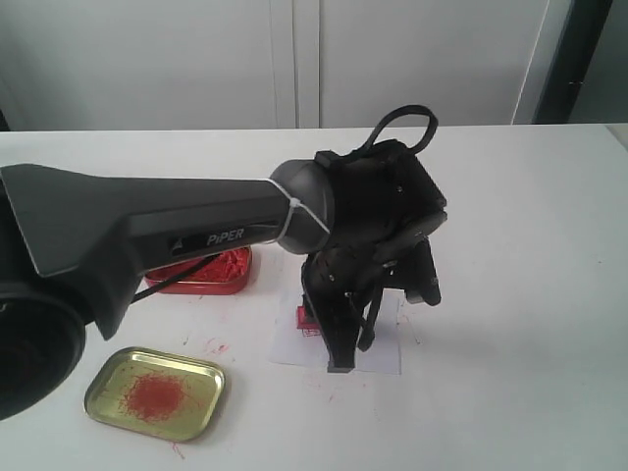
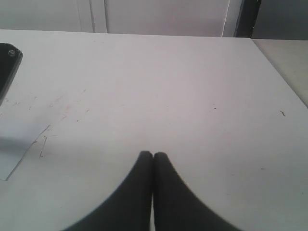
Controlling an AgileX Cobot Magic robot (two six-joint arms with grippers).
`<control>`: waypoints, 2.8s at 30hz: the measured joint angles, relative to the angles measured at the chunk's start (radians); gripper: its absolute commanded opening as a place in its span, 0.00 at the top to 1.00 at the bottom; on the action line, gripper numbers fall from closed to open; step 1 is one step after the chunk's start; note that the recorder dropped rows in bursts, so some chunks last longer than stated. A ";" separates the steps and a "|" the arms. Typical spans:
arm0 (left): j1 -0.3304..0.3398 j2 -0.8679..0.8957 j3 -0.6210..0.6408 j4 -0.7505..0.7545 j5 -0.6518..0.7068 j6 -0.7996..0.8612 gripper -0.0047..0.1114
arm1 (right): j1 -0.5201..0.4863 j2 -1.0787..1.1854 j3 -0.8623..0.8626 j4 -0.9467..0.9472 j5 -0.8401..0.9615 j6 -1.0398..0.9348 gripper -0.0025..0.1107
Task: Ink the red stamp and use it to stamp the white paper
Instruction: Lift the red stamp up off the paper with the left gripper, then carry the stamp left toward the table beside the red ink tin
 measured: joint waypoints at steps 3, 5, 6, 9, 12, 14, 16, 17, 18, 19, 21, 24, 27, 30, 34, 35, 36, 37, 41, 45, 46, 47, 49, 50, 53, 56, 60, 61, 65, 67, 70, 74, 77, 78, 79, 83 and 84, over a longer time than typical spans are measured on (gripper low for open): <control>-0.019 0.000 0.000 0.024 0.009 -0.009 0.96 | 0.000 0.000 0.000 0.000 0.000 0.001 0.98; -0.026 0.000 0.000 0.039 0.023 -0.020 0.96 | 0.000 0.000 0.000 0.000 0.000 0.001 0.98; -0.027 0.000 0.000 0.040 0.028 -0.021 0.96 | 0.000 0.000 0.000 0.000 0.000 0.001 0.98; -0.033 0.000 0.000 0.045 0.041 -0.024 0.96 | 0.000 0.000 0.000 0.000 0.000 0.001 0.98; -0.035 -0.004 0.000 0.033 0.041 -0.024 0.96 | 0.000 0.000 0.000 0.000 0.000 0.001 0.98; -0.035 -0.024 0.000 0.012 0.041 -0.024 0.96 | 0.000 0.000 0.000 0.000 0.000 0.001 0.98; -0.035 -0.050 0.000 -0.015 0.041 -0.024 0.96 | 0.000 0.000 0.000 0.000 0.000 0.001 0.98; -0.031 -0.061 0.000 -0.034 0.041 -0.024 0.96 | 0.000 0.000 0.000 0.000 0.000 0.001 0.98; -0.026 -0.071 0.000 -0.054 0.041 -0.024 0.96 | 0.000 0.000 0.000 0.000 0.000 0.001 0.98; -0.019 -0.077 0.000 -0.073 0.041 -0.024 0.96 | 0.000 0.000 0.000 0.000 0.000 0.001 0.98; -0.002 -0.091 0.000 -0.109 0.041 -0.024 0.96 | 0.000 0.000 0.000 0.000 0.000 0.001 0.98; 0.030 -0.104 0.000 -0.156 0.041 -0.026 0.96 | 0.000 0.000 0.000 0.000 0.000 0.001 0.98; 0.068 -0.115 0.000 -0.215 0.041 -0.026 0.96 | 0.000 0.000 0.000 0.000 0.000 0.001 0.98; 0.117 -0.121 0.000 -0.283 0.042 -0.026 0.96 | 0.000 0.000 0.000 0.000 0.000 0.001 0.98; 0.169 -0.123 0.000 -0.338 0.042 -0.026 0.96 | 0.000 0.000 0.000 0.000 0.000 0.001 0.98; 0.183 -0.123 0.000 -0.352 0.042 -0.026 0.96 | 0.000 0.000 0.000 0.000 0.000 0.001 0.98; 0.192 -0.123 0.000 -0.362 0.042 -0.026 0.96 | 0.000 0.000 0.000 0.000 0.000 0.001 0.98; 0.202 -0.123 0.000 -0.376 0.042 -0.026 0.96 | 0.000 0.000 0.000 0.000 0.000 0.001 0.98; 0.240 -0.123 0.000 -0.431 0.042 -0.026 0.96 | 0.000 0.000 0.000 0.000 0.000 0.001 0.98; 0.277 -0.123 0.000 -0.492 0.042 -0.023 0.96 | 0.000 0.000 0.000 0.000 0.000 0.001 0.98; 0.289 -0.123 0.000 -0.513 0.042 -0.018 0.96 | 0.000 0.000 0.000 0.000 0.000 0.001 0.98; 0.301 -0.125 0.000 -0.538 0.044 -0.016 0.96 | 0.000 0.000 0.000 0.000 0.000 0.001 0.98; 0.328 -0.129 0.001 -0.588 0.043 0.002 0.96 | 0.000 0.000 0.000 0.000 0.000 0.001 0.98; 0.341 -0.134 0.002 -0.617 0.043 0.008 0.96 | 0.000 0.000 0.000 0.000 0.000 0.001 0.98; 0.382 -0.151 0.003 -0.701 0.043 0.031 0.96 | 0.000 0.000 0.000 0.000 0.000 0.001 0.98; 0.417 -0.183 0.025 -0.745 0.043 0.040 0.96 | 0.000 0.000 0.000 0.000 0.000 0.001 0.98; 0.455 -0.228 0.098 -0.771 0.039 0.049 0.96 | 0.000 0.000 0.000 0.000 0.000 0.001 0.98; 0.464 -0.238 0.118 -0.783 0.034 0.055 0.96 | 0.000 0.000 0.000 0.000 0.000 0.001 0.98; 0.502 -0.278 0.218 -0.868 -0.012 0.088 0.96 | 0.000 0.000 0.000 0.000 0.000 0.001 0.98; 0.522 -0.290 0.255 -0.914 -0.025 0.110 0.96 | 0.000 0.000 0.000 0.000 0.000 0.001 0.98; 0.550 -0.299 0.303 -0.970 -0.051 0.134 0.96 | 0.000 0.000 0.000 0.000 0.000 0.001 0.98; 0.570 -0.299 0.356 -1.009 -0.094 0.158 0.96 | 0.000 0.000 0.000 0.000 0.000 0.001 0.98; 0.577 -0.299 0.402 -1.040 -0.137 0.183 0.96 | 0.000 0.000 0.000 0.000 0.000 0.001 0.98; 0.577 -0.299 0.415 -1.045 -0.156 0.187 0.96 | 0.000 0.000 0.000 0.000 0.000 0.001 0.98; 0.577 -0.299 0.431 -1.053 -0.184 0.189 0.96 | 0.000 0.000 0.000 0.000 0.000 0.001 0.98; 0.623 -0.299 0.471 -1.115 -0.207 0.200 0.96 | 0.000 0.000 0.000 0.000 0.000 0.001 0.98; 0.634 -0.299 0.475 -1.126 -0.207 0.201 0.96 | 0.000 0.000 0.000 0.000 0.000 0.001 0.98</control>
